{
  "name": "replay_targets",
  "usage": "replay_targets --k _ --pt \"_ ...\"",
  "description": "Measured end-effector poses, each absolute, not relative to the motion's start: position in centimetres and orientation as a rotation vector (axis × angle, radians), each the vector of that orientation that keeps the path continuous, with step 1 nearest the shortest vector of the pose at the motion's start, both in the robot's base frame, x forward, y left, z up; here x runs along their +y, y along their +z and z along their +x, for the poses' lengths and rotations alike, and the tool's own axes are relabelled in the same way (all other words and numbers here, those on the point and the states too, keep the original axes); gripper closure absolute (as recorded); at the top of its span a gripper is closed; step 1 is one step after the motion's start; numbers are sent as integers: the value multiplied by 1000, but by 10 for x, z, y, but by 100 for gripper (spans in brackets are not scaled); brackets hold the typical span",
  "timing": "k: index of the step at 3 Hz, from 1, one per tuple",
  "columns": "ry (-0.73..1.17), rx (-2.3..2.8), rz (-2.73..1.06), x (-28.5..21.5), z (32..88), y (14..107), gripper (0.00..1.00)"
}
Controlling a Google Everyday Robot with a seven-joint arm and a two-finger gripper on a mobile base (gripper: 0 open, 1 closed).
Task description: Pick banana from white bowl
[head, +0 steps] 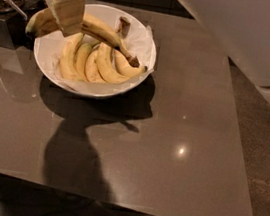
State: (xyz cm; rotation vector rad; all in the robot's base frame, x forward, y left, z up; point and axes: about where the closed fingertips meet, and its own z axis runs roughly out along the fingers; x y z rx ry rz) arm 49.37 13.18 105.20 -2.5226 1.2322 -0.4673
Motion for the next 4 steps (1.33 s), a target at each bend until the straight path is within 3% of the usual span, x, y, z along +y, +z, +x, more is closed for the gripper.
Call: replay_targets --k 4 --pt "-499 1285 -2412 155 532 1064 100"
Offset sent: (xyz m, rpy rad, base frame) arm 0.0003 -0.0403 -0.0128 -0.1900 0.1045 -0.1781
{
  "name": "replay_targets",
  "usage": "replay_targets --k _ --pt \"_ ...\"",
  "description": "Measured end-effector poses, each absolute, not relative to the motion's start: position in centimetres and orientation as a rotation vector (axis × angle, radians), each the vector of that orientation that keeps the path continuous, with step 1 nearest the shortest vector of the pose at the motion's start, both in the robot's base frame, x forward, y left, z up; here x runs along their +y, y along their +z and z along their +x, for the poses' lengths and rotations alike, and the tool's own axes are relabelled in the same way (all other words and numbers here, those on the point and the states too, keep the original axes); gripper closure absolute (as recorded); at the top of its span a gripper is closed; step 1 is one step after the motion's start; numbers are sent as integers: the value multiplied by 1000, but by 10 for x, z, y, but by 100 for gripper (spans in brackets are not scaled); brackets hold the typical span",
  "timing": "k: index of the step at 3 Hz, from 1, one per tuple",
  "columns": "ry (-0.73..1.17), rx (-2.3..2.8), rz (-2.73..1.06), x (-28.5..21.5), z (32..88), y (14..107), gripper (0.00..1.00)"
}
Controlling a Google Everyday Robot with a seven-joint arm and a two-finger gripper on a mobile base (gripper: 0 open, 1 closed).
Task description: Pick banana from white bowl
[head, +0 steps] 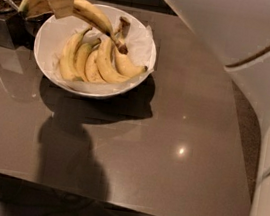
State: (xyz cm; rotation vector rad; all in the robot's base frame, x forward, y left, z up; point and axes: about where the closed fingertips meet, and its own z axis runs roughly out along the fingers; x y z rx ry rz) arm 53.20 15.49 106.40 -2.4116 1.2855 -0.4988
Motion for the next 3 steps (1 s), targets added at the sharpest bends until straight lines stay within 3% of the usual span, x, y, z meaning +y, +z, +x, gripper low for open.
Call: replay_targets --k 3 --pt "-526 1444 -2225 132 538 1075 100"
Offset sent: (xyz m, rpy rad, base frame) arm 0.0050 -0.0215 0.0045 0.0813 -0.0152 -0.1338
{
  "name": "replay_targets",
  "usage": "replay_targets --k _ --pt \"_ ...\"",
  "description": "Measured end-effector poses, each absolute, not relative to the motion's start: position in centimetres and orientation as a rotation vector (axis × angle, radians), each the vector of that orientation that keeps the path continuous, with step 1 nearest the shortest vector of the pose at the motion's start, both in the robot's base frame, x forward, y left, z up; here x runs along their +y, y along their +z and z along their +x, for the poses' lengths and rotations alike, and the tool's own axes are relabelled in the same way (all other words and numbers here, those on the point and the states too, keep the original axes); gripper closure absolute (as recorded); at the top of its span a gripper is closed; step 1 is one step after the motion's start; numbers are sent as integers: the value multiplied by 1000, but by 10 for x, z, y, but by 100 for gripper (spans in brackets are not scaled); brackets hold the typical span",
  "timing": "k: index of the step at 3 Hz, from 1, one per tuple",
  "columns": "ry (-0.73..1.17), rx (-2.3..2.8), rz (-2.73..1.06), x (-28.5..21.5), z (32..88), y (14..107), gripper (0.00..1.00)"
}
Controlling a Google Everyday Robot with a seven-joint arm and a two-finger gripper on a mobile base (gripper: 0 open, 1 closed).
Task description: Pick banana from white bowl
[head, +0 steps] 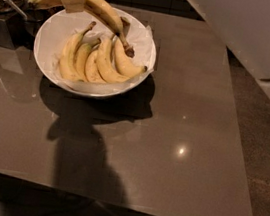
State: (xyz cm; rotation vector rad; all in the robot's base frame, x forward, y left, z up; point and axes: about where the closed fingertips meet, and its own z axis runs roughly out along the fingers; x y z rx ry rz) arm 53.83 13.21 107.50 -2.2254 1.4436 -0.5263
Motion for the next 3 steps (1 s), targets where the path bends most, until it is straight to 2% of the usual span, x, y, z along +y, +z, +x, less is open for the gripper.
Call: replay_targets --k 2,3 --pt "-522 1498 -2188 126 540 1074 100" --pt "-439 1452 -2159 128 539 1082 100"
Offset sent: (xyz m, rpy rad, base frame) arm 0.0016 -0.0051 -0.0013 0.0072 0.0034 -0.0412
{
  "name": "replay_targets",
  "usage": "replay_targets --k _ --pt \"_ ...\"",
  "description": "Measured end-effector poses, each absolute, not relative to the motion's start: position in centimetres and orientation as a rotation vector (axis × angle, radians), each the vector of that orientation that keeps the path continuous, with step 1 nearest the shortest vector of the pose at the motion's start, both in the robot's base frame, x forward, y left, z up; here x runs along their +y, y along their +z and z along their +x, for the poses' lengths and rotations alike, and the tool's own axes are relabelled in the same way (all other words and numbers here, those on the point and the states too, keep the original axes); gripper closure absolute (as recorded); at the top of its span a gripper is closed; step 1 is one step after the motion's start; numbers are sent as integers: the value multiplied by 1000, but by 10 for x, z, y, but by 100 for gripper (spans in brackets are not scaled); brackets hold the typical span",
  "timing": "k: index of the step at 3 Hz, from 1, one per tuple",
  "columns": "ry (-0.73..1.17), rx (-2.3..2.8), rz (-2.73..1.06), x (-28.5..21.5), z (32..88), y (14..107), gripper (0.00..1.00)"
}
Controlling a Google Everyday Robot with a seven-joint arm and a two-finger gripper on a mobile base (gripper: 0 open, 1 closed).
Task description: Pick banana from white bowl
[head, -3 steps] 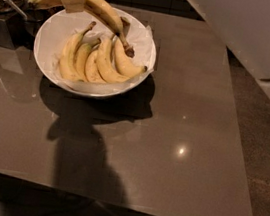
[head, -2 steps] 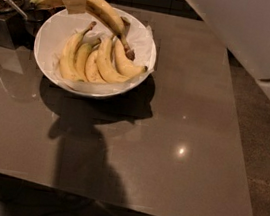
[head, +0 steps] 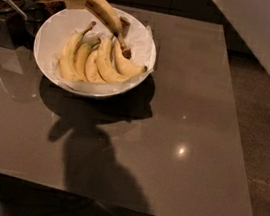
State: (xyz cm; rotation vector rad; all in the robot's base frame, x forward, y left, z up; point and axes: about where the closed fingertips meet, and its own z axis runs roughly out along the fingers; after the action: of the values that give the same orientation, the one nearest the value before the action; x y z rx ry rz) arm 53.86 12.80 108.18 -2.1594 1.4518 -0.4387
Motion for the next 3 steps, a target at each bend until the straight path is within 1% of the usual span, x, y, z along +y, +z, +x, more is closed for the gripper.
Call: replay_targets --k 1,3 --pt "-375 1412 -2146 129 533 1091 100" --pt "-375 1427 -2168 127 531 1093 100"
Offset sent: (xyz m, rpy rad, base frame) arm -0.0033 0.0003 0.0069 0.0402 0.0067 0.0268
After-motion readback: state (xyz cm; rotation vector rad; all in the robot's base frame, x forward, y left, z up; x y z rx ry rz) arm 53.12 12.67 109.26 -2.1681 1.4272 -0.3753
